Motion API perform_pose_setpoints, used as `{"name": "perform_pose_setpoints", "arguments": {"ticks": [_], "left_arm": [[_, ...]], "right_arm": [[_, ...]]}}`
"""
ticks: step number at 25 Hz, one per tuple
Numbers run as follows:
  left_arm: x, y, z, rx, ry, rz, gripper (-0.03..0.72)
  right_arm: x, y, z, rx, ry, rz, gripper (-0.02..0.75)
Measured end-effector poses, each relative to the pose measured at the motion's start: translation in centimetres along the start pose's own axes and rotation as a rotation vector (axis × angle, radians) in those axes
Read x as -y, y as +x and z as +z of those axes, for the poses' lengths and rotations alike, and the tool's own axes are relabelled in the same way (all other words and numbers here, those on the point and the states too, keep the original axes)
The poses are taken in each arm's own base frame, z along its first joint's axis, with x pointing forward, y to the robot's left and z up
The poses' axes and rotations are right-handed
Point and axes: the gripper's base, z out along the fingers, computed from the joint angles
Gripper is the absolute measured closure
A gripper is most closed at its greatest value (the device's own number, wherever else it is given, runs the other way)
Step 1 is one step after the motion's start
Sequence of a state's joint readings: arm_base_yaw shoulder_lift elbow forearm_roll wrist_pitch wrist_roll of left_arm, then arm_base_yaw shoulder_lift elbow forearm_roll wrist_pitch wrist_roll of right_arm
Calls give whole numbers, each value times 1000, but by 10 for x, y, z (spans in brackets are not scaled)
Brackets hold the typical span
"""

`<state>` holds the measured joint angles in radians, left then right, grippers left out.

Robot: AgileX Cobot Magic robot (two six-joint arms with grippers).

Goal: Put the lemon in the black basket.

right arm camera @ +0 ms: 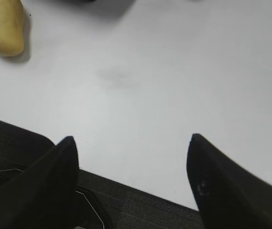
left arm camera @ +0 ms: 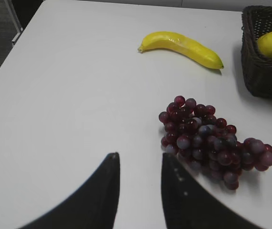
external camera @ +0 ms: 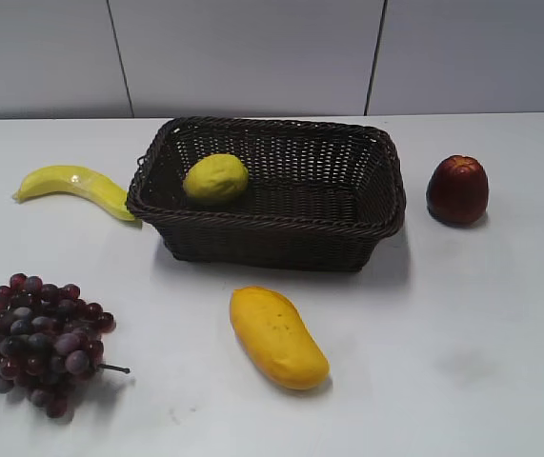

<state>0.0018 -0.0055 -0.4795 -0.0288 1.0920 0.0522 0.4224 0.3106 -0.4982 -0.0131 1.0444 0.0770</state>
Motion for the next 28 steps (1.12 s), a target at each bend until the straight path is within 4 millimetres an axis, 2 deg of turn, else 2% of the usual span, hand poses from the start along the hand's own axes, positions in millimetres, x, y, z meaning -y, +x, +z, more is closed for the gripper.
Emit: {"name": "perform_pose_setpoints", "arguments": {"ticks": [10,20,28], "left_arm": [[0,0,0,0,0,0,453],[0,0,0,0,0,0,453],[0,0,0,0,0,0,453]], "right_arm": [[2,2,-3,18,26,27,163],[3,24,-34,276,275,222,162],[0,29,-39,328,277,229,162]]}}
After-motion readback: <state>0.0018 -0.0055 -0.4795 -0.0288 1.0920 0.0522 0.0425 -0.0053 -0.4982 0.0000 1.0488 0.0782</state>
